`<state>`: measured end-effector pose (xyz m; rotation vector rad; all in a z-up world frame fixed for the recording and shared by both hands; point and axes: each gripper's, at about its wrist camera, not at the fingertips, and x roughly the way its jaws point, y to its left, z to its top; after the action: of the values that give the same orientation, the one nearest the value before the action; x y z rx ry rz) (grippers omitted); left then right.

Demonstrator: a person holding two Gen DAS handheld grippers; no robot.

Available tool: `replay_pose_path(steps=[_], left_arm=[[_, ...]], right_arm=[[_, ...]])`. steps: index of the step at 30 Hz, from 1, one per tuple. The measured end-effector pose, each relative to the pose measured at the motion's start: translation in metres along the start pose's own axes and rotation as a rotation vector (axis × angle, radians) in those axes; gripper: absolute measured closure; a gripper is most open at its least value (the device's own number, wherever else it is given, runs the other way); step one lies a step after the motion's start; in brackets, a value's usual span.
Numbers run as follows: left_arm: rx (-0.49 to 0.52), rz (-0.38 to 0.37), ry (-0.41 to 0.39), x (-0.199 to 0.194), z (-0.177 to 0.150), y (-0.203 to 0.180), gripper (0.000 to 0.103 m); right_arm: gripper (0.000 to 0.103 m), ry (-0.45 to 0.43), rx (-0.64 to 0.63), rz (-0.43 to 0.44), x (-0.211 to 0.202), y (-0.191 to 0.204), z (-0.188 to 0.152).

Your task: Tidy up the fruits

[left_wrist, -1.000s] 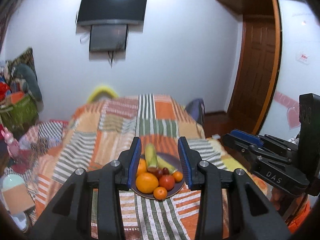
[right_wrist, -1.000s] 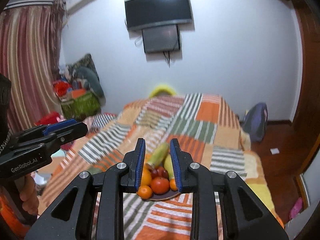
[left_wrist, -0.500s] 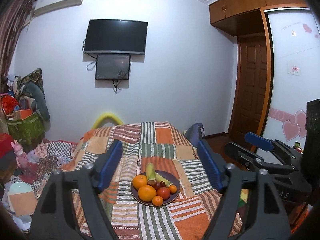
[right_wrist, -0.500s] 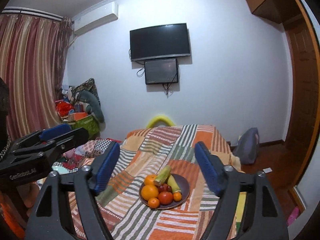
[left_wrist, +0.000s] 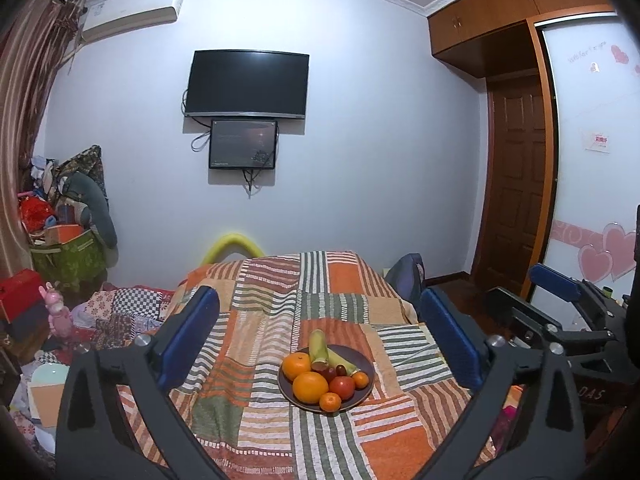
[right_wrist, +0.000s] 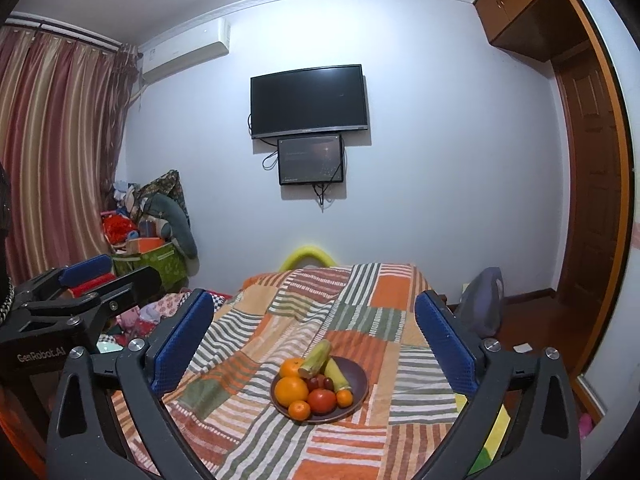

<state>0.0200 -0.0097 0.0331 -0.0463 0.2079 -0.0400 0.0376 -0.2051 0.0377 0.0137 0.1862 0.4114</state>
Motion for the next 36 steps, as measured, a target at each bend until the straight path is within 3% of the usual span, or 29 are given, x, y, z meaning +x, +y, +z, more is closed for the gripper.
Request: replay_pose_path(steps=[36], left_arm=[[0.020,-0.025,0.019,0.0029,-0.0071,-0.0037,0.000]], right_arm=[[0.000,-0.008,0.036,-0.017,-0.0101,-0.0084,-0.0010]])
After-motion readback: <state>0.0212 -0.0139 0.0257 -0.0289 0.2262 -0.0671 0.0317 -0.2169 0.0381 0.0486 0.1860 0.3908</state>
